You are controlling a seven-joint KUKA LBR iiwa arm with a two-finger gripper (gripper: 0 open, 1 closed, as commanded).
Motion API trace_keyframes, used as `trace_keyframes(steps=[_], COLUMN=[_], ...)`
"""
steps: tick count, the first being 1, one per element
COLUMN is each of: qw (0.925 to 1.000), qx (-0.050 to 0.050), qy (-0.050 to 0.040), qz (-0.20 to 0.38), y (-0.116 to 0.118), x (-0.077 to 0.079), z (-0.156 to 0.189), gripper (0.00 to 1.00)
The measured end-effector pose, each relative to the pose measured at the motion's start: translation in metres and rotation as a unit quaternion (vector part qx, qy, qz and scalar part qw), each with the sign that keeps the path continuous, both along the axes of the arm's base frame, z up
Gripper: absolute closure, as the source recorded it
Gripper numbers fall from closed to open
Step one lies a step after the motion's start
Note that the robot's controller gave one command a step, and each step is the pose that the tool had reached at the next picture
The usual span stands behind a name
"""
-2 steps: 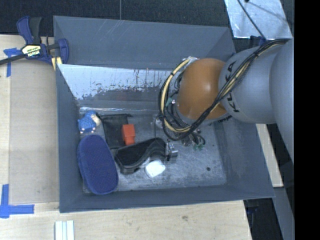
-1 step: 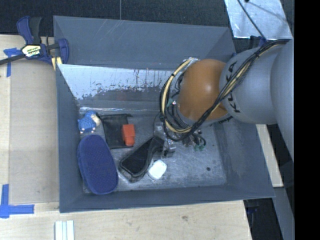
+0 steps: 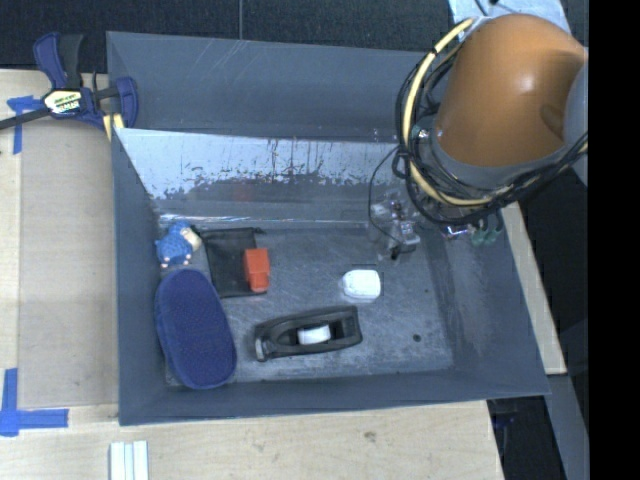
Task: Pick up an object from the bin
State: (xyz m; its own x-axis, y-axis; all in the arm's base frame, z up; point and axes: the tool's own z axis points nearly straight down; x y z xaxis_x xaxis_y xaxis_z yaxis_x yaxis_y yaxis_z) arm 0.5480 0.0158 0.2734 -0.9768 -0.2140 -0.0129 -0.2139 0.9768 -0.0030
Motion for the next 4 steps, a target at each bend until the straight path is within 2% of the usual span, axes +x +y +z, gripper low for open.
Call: trace_keyframes(steps=[1, 2, 3, 4], qw=[0.9999, 0.9985, 0.9984, 0.9908], qx=[0.000, 0.000, 0.000, -0.004], qy=[0.0088, 0.0074, 0.0058, 0.0090], qz=[-0.008, 0.055, 0.055, 0.135], y=[-0.012, -0.040, -0.039, 0.014], x=[0.009, -0.027, -0.026, 0.008], z=[-0.110, -0.133, -0.132, -0.196], gripper=[1.00, 1.00, 0.00, 0.00])
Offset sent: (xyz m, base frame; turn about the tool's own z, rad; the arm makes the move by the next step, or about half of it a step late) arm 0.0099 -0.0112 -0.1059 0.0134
